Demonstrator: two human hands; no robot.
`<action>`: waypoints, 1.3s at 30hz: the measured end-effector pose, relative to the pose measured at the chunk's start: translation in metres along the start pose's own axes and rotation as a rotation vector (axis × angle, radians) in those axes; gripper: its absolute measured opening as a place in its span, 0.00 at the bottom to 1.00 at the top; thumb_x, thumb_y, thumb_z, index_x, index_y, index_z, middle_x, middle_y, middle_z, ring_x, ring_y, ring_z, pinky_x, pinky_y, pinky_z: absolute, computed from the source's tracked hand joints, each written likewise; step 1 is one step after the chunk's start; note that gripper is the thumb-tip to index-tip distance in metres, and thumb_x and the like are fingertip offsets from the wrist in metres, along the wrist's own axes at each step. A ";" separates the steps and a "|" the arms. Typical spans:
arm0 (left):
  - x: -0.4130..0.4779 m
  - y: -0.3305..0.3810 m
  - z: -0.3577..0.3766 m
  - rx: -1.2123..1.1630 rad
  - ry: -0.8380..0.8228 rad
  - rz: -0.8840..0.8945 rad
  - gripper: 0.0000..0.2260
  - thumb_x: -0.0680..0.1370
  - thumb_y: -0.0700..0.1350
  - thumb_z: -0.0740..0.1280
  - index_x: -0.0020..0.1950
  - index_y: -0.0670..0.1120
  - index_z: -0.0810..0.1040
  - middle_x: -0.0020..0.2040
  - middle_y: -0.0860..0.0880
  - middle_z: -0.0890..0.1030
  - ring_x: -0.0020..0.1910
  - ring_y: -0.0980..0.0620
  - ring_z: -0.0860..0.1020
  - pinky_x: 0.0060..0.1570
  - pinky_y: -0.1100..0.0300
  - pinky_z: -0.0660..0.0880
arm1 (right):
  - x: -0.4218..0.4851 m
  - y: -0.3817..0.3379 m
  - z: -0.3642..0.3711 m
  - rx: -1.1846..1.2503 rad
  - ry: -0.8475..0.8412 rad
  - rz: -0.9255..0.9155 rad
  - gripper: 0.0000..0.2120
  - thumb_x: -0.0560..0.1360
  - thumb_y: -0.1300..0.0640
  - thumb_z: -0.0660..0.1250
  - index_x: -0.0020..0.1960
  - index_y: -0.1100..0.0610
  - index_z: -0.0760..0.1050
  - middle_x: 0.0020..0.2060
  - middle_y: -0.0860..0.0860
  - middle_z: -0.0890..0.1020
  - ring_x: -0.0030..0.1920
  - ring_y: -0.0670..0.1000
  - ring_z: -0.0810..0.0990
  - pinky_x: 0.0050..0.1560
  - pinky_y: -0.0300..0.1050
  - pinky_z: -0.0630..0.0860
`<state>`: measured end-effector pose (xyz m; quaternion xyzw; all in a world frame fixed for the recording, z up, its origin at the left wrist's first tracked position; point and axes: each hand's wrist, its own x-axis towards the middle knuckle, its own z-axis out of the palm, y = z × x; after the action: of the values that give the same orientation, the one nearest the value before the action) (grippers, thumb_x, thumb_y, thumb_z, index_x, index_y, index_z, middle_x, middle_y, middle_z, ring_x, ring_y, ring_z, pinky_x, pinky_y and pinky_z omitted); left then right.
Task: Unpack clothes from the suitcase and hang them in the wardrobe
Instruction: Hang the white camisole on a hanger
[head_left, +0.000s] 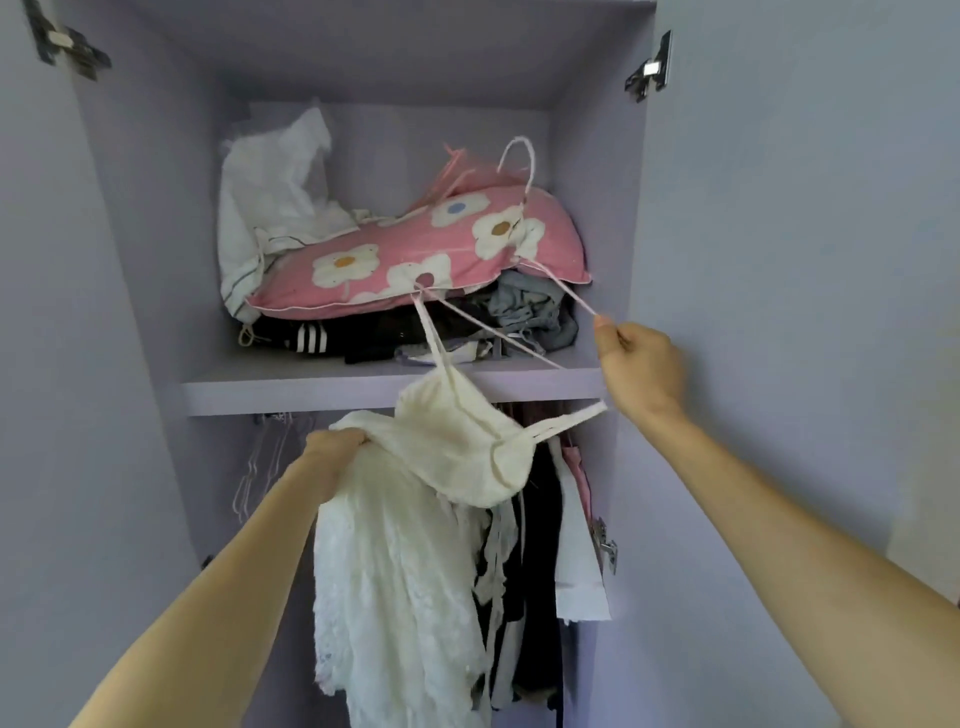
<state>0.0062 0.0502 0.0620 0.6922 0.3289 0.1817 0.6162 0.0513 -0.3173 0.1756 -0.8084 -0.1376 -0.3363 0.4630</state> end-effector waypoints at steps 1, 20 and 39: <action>-0.007 0.002 -0.001 0.010 -0.023 -0.010 0.47 0.54 0.55 0.75 0.72 0.44 0.67 0.59 0.40 0.79 0.54 0.37 0.80 0.55 0.40 0.78 | -0.010 0.011 0.005 -0.035 -0.041 -0.007 0.26 0.80 0.43 0.59 0.31 0.59 0.61 0.24 0.53 0.69 0.28 0.52 0.67 0.30 0.47 0.63; -0.079 -0.104 -0.008 -0.072 0.190 -0.188 0.33 0.74 0.41 0.72 0.74 0.42 0.58 0.58 0.41 0.72 0.56 0.38 0.75 0.59 0.40 0.75 | -0.157 0.096 0.134 -0.131 -0.960 0.226 0.14 0.81 0.55 0.55 0.52 0.59 0.78 0.40 0.57 0.82 0.38 0.57 0.80 0.38 0.50 0.76; 0.046 -0.139 -0.076 0.160 -0.017 -0.109 0.30 0.73 0.43 0.71 0.70 0.44 0.60 0.63 0.42 0.73 0.59 0.40 0.74 0.61 0.43 0.75 | -0.222 -0.003 0.275 -0.056 -0.852 0.558 0.12 0.80 0.57 0.55 0.39 0.57 0.68 0.37 0.51 0.75 0.34 0.48 0.72 0.31 0.41 0.67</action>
<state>-0.0427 0.1405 -0.0674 0.7218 0.3741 0.1152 0.5708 0.0009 -0.0644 -0.0662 -0.8919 -0.0842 0.1562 0.4160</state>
